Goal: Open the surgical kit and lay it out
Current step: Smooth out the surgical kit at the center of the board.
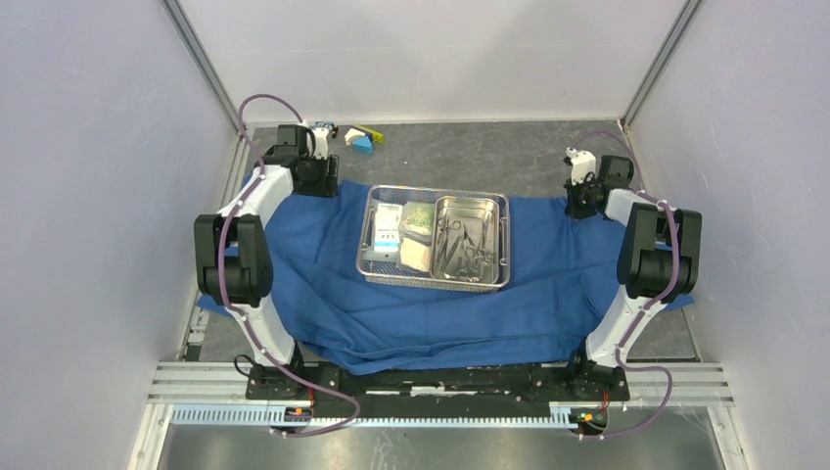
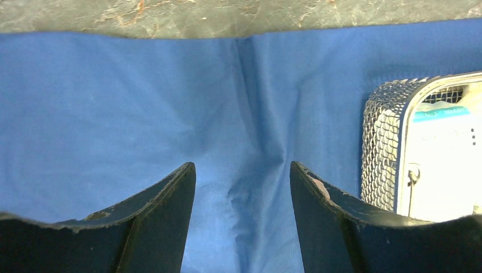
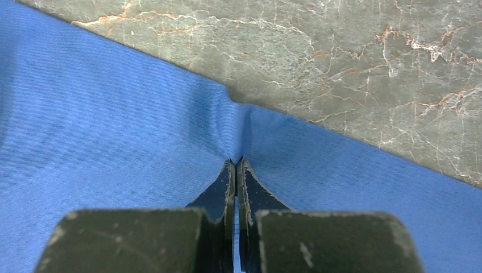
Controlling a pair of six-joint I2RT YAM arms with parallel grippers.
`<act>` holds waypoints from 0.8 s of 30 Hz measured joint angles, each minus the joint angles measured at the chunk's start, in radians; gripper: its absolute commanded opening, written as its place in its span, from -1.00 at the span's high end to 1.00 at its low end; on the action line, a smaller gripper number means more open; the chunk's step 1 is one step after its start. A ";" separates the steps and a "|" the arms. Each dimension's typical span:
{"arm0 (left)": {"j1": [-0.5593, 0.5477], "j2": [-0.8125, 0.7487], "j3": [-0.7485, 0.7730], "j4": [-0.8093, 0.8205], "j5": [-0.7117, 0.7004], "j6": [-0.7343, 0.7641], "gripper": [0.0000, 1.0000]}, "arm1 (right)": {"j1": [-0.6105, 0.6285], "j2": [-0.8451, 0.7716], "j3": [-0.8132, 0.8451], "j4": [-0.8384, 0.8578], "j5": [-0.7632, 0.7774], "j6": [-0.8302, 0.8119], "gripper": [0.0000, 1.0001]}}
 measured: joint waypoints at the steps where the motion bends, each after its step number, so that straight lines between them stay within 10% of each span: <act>1: -0.003 0.000 0.003 0.000 0.005 0.000 -0.38 | 0.000 0.000 0.000 0.000 0.000 0.000 0.99; 12: -0.035 0.214 0.087 -0.070 0.058 -0.003 -0.27 | 0.000 -0.003 -0.003 0.002 -0.001 -0.006 0.99; 21: -0.033 0.236 0.105 -0.080 0.077 -0.003 0.39 | 0.000 -0.004 -0.005 0.004 0.000 -0.011 0.99; 24: -0.033 0.240 0.111 -0.084 0.084 -0.006 0.94 | 0.000 -0.004 -0.005 0.003 0.000 -0.010 0.99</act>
